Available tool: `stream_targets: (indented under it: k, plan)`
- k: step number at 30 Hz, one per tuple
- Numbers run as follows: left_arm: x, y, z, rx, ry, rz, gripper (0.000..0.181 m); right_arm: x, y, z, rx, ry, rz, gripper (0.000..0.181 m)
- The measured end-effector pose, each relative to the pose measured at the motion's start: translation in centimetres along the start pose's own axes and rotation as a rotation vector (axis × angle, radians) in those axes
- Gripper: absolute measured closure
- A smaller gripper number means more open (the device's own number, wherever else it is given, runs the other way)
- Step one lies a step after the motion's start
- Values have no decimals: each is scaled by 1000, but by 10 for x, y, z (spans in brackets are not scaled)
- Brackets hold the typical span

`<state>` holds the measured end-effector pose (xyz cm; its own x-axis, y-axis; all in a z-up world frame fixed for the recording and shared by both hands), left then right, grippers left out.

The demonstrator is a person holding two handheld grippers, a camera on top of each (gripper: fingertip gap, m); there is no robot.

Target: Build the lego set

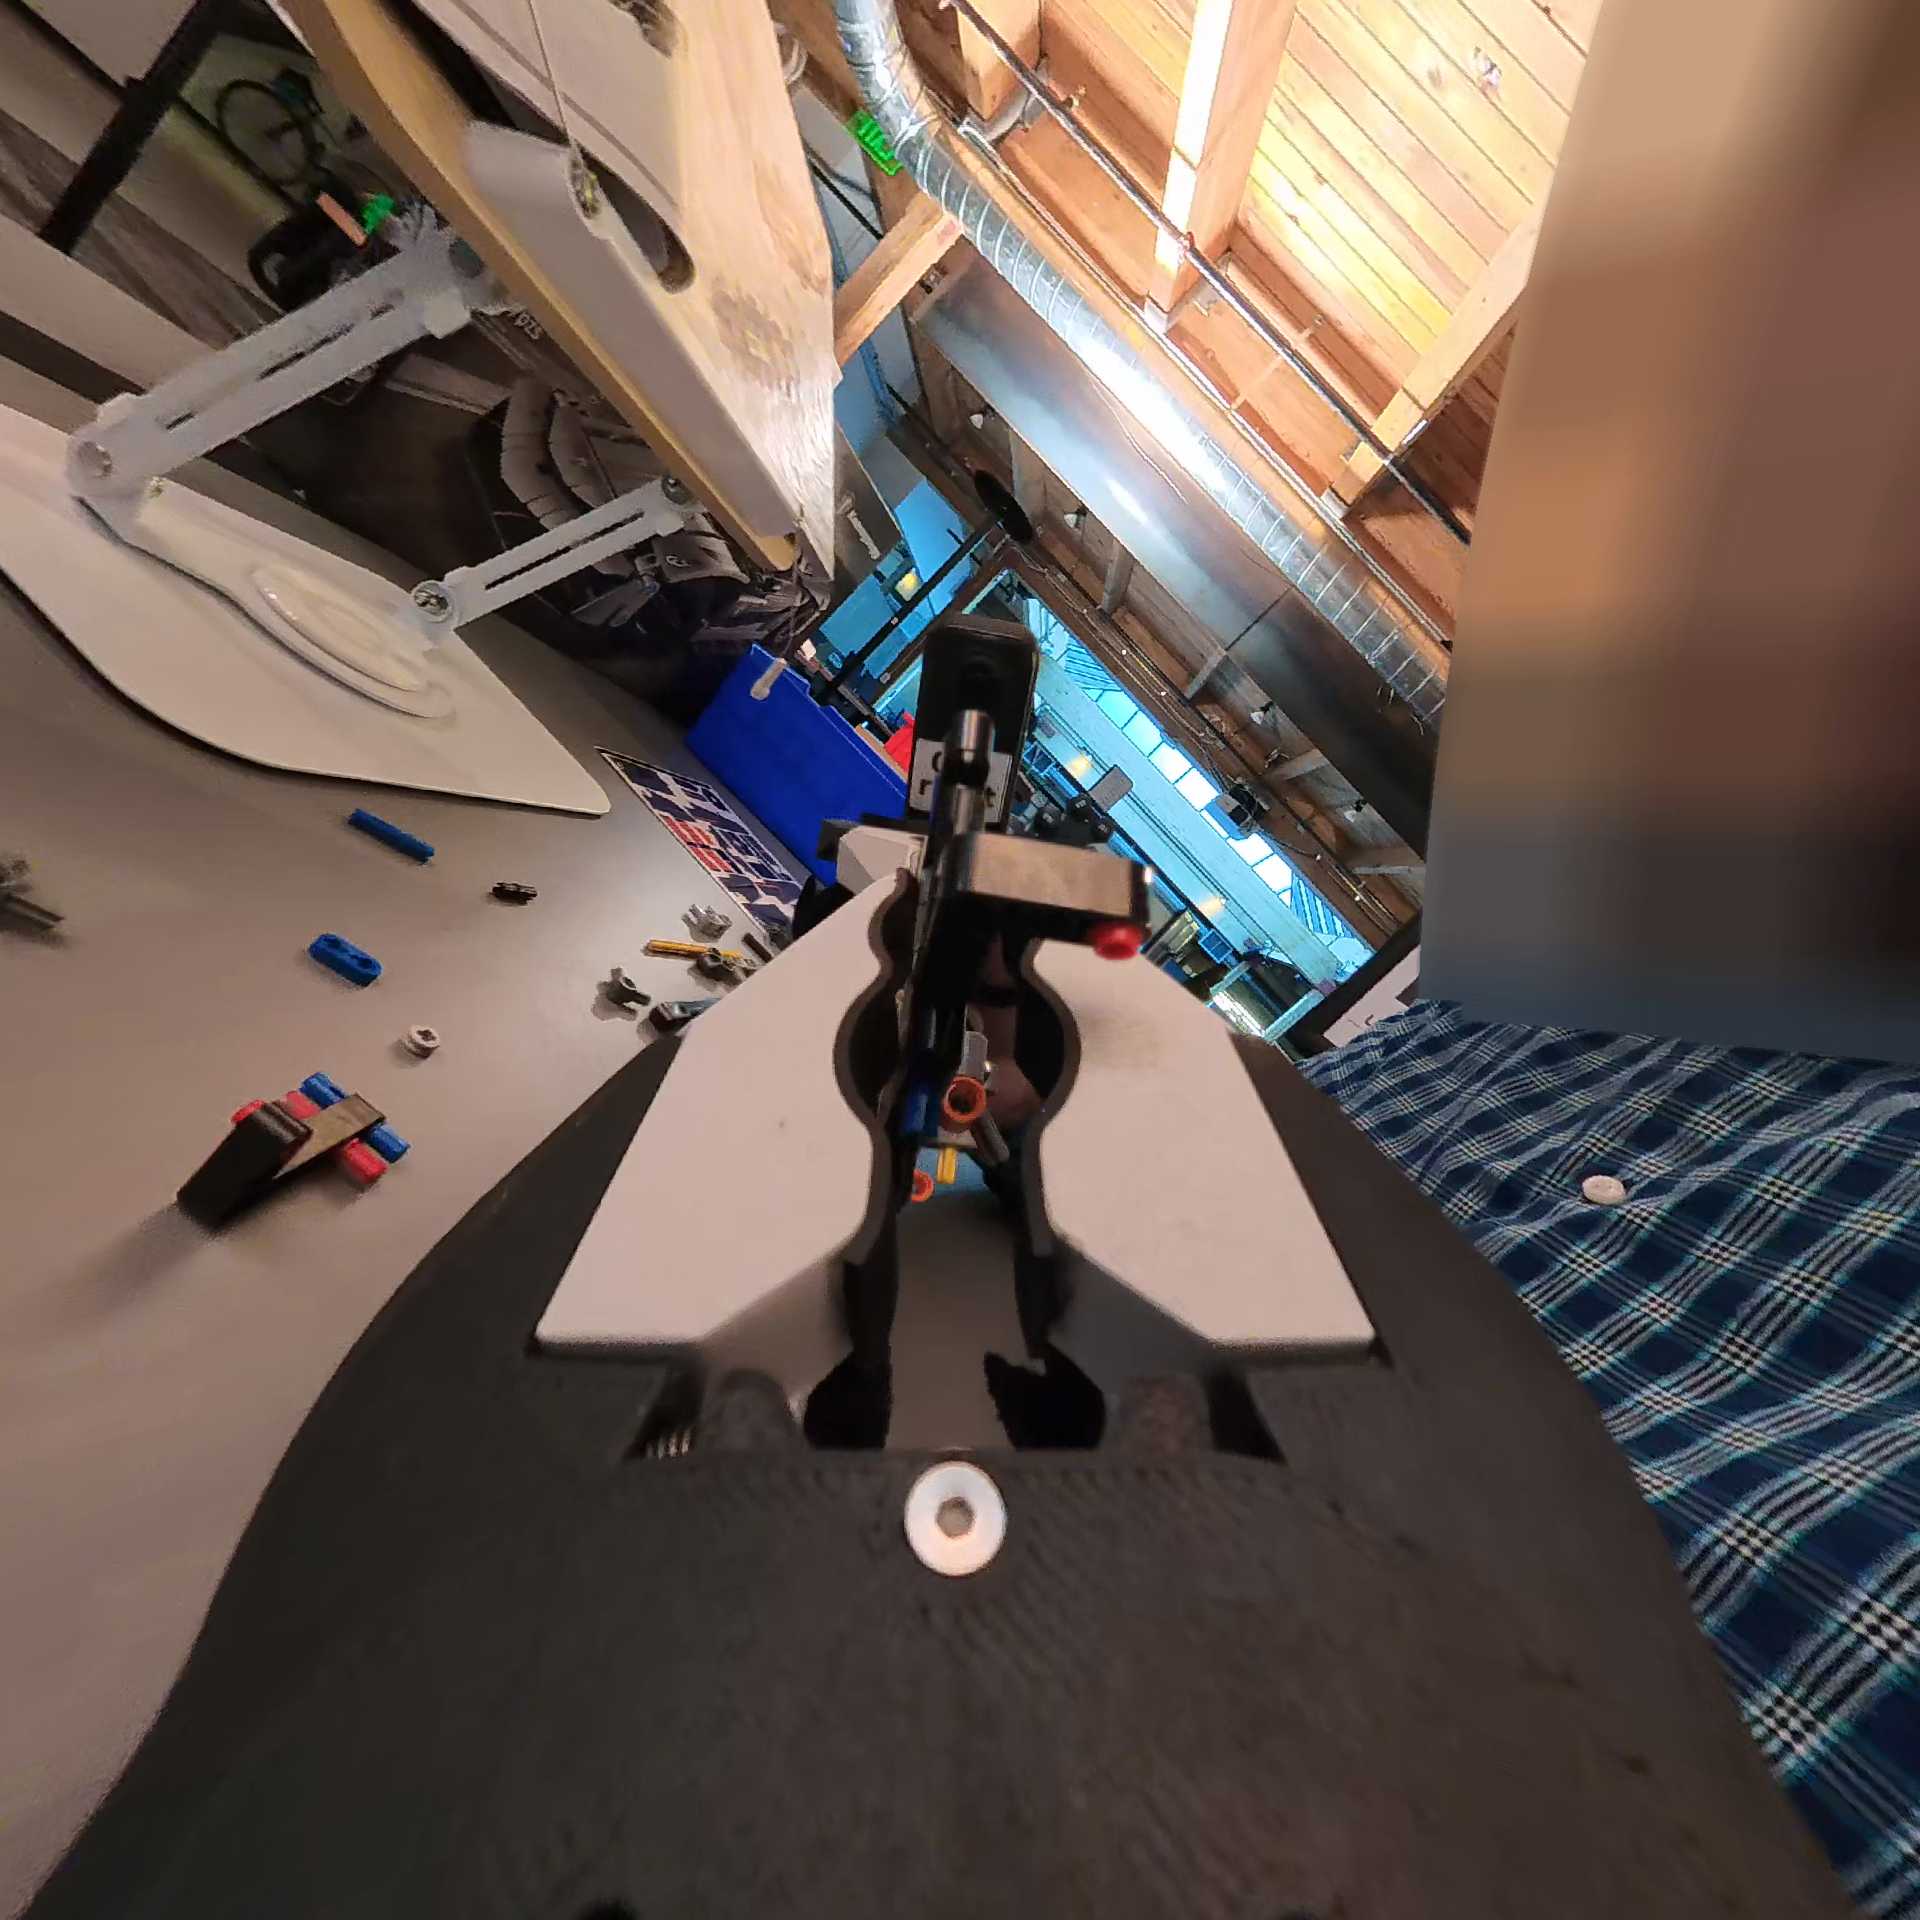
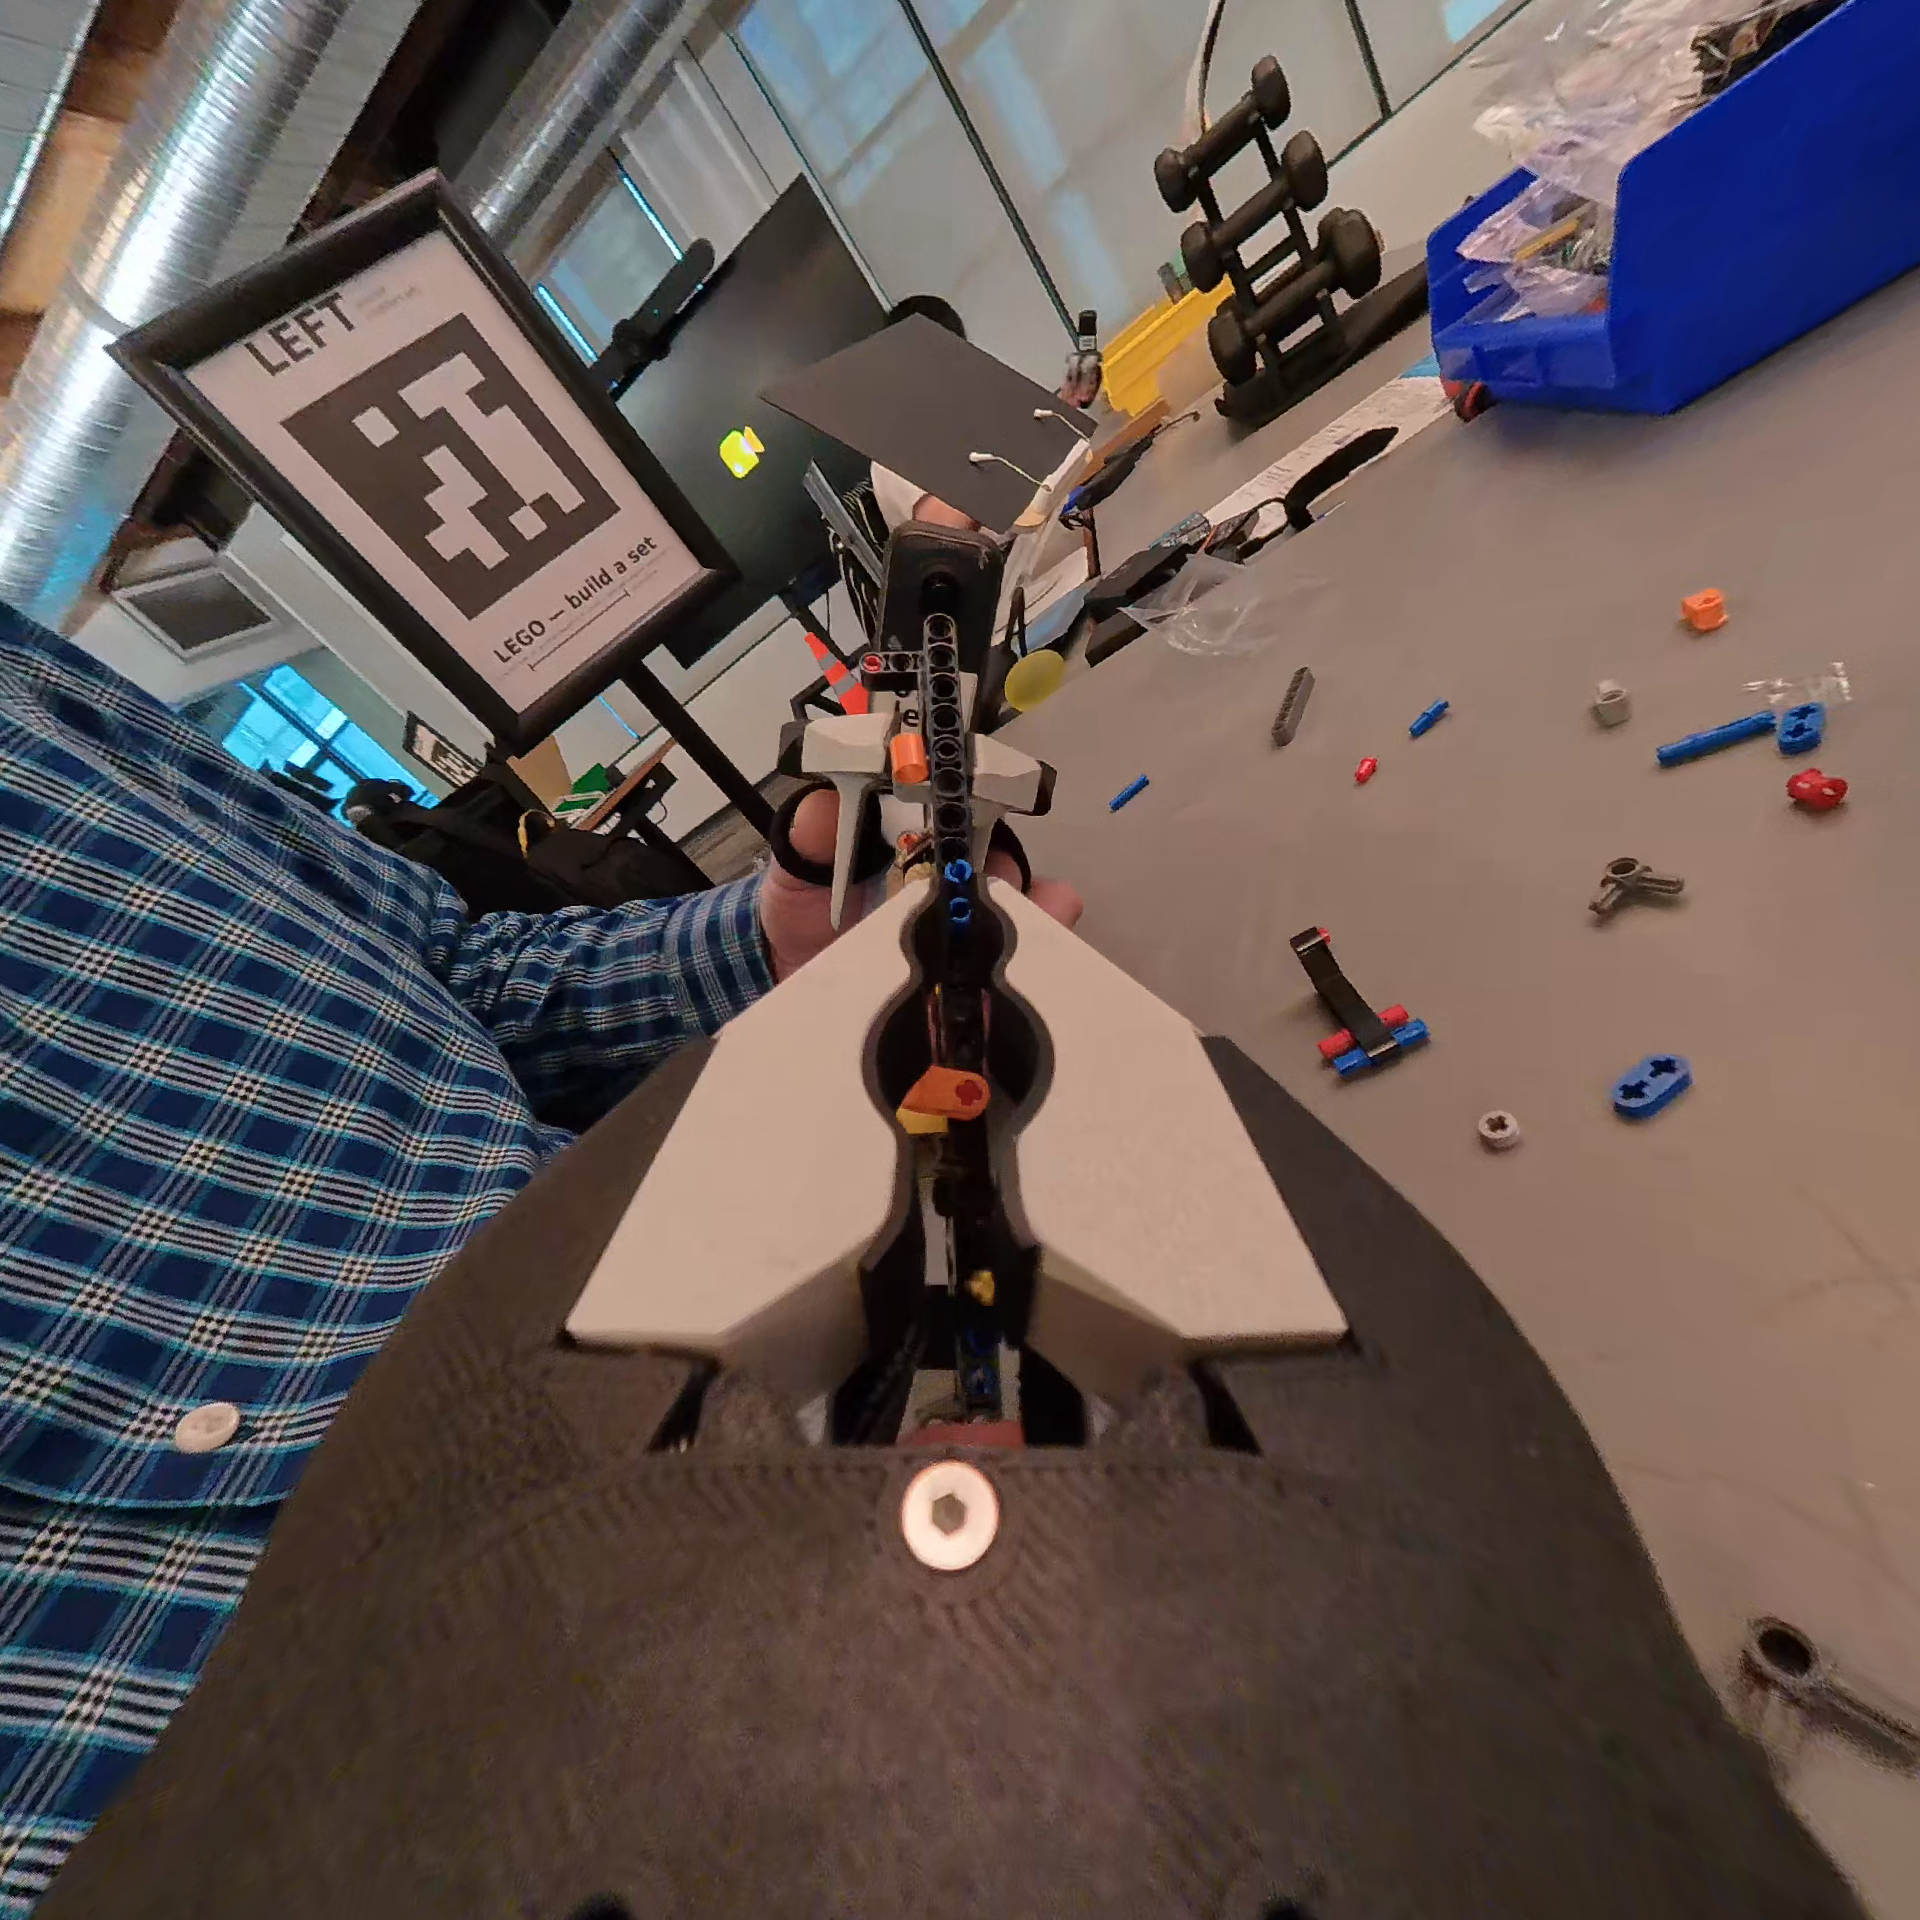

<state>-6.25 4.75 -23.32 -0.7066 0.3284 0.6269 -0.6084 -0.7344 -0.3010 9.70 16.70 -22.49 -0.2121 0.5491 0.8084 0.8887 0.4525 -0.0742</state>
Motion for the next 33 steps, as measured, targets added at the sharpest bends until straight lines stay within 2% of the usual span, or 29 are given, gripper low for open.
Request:
stream_targets:
  k: [2, 4, 7, 14, 17, 19, 22, 26, 28, 33]
  plan:
    - [1, -1, -2, 9, 22, -5, 168, 1, 0, 3, -8, -15, 2, 180]
    - [3, -1, -5, 32, 56, -8, 168, 3, 1, 7, 3, -44, 4, 171]
    - [6, -2, -6, 43, 102, -30, 168, 2, 0, 12, 10, -59, -55, 164]
    - [17, -12, -6, 49, 145, -97, 169, -3, -9, 14, 67, -66, -125, 177]
    - [28, -19, -4, 58, 119, -73, 166, 0, -9, 16, 73, -108, -57, 177]
    - [40, -21, -2, 34, 138, -3, 138, 3, -7, 18, 94, -169, 34, 177]
    - [49, -17, -1, 64, 84, 32, 129, 5, -3, 22, 106, -239, 153, 177]
    - [42, -9, 2, 109, 38, 1, 129, 8, -1, 23, 125, -309, 275, 177]
    - [35, -10, 5, 129, -4, -24, 136, 8, -1, 24, 138, -348, 335, 177]
    - [22, -21, 11, 151, -92, -95, 141, 6, -4, 26, 97, -386, 373, 177]
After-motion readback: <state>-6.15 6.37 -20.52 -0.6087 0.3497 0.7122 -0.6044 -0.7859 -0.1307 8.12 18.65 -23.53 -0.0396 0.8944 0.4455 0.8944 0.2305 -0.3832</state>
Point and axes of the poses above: each gripper's, where its closed fingertips meet, y back along the fingers, x out of its top, z = x × y across the jaws, the point moved 9 cm from there along y, back along the fingers, and after that the axes turned 4 degrees about z, right-handed, at the moved point
